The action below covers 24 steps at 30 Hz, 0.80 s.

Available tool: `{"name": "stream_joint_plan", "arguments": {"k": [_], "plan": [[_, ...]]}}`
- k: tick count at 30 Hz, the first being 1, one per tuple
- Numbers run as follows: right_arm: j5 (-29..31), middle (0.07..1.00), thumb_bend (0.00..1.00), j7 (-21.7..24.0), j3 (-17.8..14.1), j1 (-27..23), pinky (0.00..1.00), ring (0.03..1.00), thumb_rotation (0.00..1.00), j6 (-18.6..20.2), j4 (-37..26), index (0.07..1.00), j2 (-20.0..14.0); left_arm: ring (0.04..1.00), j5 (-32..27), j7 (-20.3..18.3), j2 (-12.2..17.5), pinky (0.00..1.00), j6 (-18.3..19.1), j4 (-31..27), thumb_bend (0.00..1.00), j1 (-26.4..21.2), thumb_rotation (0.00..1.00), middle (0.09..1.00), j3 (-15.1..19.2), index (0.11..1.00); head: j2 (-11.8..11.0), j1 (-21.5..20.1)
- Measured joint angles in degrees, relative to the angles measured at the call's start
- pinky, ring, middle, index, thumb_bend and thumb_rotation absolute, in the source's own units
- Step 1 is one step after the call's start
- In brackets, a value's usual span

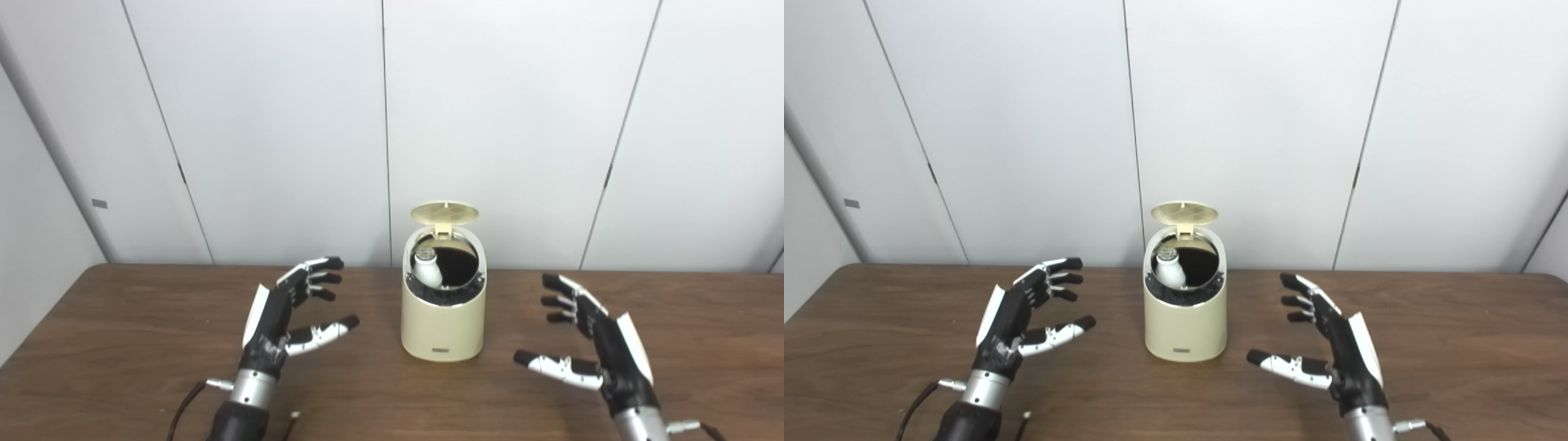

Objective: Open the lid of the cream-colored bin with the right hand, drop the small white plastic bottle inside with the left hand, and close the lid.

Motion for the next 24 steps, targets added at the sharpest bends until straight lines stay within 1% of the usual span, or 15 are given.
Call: {"name": "stream_joint_plan", "arguments": {"k": [1,2,4,7,9,10,12,14,16,17,20,24], "plan": [[-0.4,0.851,0.68,0.5,0.4,-0.8,0.66,0.775,0.27,0.4,-0.4,0.836,-0.4,0.78,0.1,-0.9,0.5,0.68,0.1,0.0,0.75,0.0,0.05,0.855,0.2,0.886,-0.4,-1.0],[-0.9,0.849,0.67,1.1,0.7,-1.7,0.66,0.773,0.27,0.6,-0.6,0.837,-0.8,0.788,0.4,-1.7,1.1,0.68,0.3,0.0,0.76,0.0,0.07,0.855,0.2,0.888,-0.4,-1.0],[-2.2,0.849,0.66,2.2,1.2,-3.7,0.65,0.777,0.32,1.9,-1.3,0.835,-1.7,0.792,1.3,-3.4,2.0,0.68,1.1,0.1,0.77,0.0,0.07,0.857,0.3,0.89,-1.0,-2.1],[-4.4,0.854,0.68,5.3,2.6,-8.4,0.64,0.79,0.39,7.0,-3.0,0.84,-3.6,0.809,1.2,-5.8,2.3,0.72,2.4,0.8,0.78,0.1,0.06,0.862,0.5,0.889,-1.5,-3.0],[-5.4,0.867,0.69,7.6,3.6,-11.7,0.64,0.797,0.43,9.9,-3.7,0.85,-4.5,0.799,1.2,-7.4,2.2,0.71,3.0,1.0,0.78,0.4,0.05,0.857,0.5,0.877,-1.7,-3.3],[-5.9,0.879,0.69,8.9,4.4,-13.5,0.67,0.817,0.45,11.6,-4.0,0.859,-4.8,0.775,1.2,-8.0,2.1,0.67,3.4,1.1,0.79,0.6,0.06,0.841,0.5,0.853,-1.8,-3.6],[-7.2,0.881,0.69,11.1,5.9,-16.1,0.7,0.828,0.45,14.6,-5.0,0.862,-5.4,0.76,1.2,-8.7,1.6,0.65,3.8,1.5,0.79,0.7,0.06,0.831,0.5,0.841,-2.0,-3.9],[-8.7,0.887,0.68,13.0,7.8,-18.4,0.71,0.849,0.43,16.3,-5.0,0.863,-5.5,0.761,1.2,-9.4,1.2,0.65,4.0,2.4,0.8,0.8,0.07,0.832,0.8,0.843,-2.5,-4.1],[-10.1,0.898,0.67,14.1,9.0,-19.9,0.74,0.872,0.43,16.8,-4.9,0.868,-5.5,0.773,1.3,-9.5,0.4,0.66,4.0,2.9,0.79,1.1,0.07,0.838,1.0,0.854,-2.6,-4.0],[-10.9,0.907,0.67,14.4,9.4,-20.6,0.77,0.893,0.43,17.1,-4.8,0.873,-5.5,0.782,1.4,-9.5,0.1,0.67,4.0,3.3,0.78,1.1,0.07,0.843,1.2,0.862,-2.6,-3.9],[-12.2,0.909,0.66,14.6,10.1,-21.8,0.82,0.91,0.45,17.5,-4.2,0.88,-5.5,0.791,1.7,-9.5,-0.3,0.69,3.1,3.5,0.78,1.1,0.06,0.845,1.4,0.871,-2.7,-3.9],[-13.9,0.923,0.66,15.2,11.1,-22.5,0.85,0.922,0.54,17.5,-2.7,0.91,-5.8,0.801,2.1,-9.8,-0.4,0.69,2.5,3.8,0.79,1.0,0.07,0.851,1.6,0.877,-2.7,-3.8]]}}
